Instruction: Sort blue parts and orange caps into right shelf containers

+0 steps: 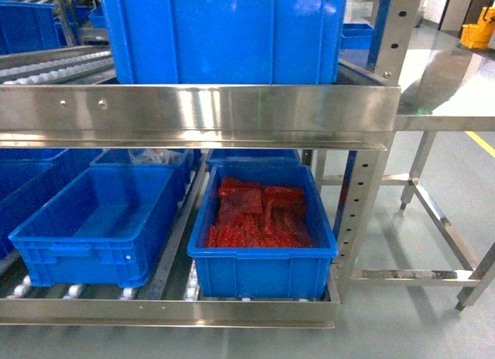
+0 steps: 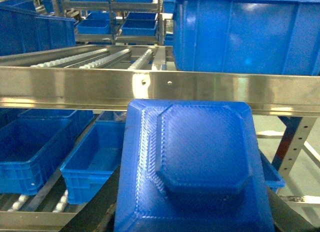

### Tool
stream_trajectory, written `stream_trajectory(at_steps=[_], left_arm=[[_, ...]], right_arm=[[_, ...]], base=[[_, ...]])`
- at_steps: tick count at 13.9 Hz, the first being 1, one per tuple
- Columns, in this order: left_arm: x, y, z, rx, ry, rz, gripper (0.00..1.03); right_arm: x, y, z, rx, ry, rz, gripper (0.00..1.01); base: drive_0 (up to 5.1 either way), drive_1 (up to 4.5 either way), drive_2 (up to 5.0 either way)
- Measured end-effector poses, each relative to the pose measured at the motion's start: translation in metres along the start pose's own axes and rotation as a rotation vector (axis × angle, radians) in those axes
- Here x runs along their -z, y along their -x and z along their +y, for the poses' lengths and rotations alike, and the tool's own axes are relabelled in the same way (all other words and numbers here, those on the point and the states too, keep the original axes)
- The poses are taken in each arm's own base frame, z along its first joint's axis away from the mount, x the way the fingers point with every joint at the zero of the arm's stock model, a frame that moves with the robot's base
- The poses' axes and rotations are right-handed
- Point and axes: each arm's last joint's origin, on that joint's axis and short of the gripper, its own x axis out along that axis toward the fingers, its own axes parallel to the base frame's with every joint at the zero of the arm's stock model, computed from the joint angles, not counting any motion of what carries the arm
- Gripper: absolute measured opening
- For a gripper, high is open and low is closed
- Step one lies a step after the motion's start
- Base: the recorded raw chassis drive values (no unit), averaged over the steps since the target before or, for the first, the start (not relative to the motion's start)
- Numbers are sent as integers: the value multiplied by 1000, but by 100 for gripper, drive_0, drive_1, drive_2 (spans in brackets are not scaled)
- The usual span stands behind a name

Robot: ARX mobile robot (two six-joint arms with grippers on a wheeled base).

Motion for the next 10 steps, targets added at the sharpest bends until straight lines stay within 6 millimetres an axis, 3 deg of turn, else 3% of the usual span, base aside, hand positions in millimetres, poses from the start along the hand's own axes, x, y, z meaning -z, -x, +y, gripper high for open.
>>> stream_trajectory(at_steps=[10], left_arm=[[0, 0, 0, 0, 0, 0, 43]], right_arm=[[0, 0, 0, 0, 0, -1, 45]], base=[[-501, 240, 240]])
